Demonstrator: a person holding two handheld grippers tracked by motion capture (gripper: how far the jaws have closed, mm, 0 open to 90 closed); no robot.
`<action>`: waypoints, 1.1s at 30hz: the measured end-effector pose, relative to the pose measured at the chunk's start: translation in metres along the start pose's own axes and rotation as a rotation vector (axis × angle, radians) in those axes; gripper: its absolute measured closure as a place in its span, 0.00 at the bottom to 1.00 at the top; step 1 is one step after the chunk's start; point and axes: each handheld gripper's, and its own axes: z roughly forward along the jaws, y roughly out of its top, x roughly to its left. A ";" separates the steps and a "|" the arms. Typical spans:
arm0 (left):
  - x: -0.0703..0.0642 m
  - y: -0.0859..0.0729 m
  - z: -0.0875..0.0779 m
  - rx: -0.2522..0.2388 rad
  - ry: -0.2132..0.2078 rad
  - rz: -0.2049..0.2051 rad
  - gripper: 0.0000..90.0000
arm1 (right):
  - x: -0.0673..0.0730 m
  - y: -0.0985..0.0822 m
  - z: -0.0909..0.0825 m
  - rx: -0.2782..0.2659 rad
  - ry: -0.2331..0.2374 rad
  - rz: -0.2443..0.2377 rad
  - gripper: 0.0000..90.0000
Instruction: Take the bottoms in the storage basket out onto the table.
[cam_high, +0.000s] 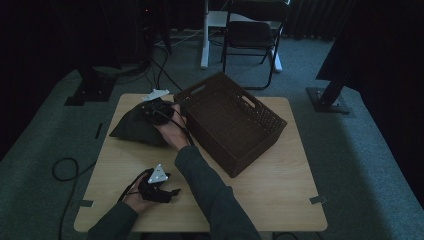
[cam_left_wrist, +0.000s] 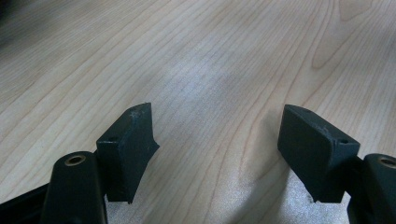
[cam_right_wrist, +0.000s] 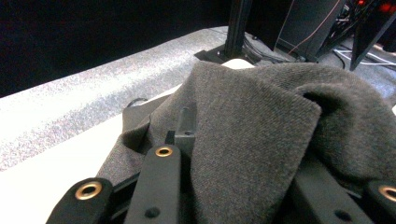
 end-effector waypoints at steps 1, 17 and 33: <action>0.000 0.000 0.000 -0.001 0.000 -0.001 0.31 | 0.000 -0.001 0.001 0.001 0.000 0.003 0.79; 0.000 0.000 0.000 0.004 0.001 0.005 0.31 | -0.007 -0.015 0.010 0.052 0.018 0.029 0.77; 0.000 0.000 0.000 -0.002 0.001 0.000 0.31 | -0.011 -0.037 0.016 0.158 0.036 0.026 0.67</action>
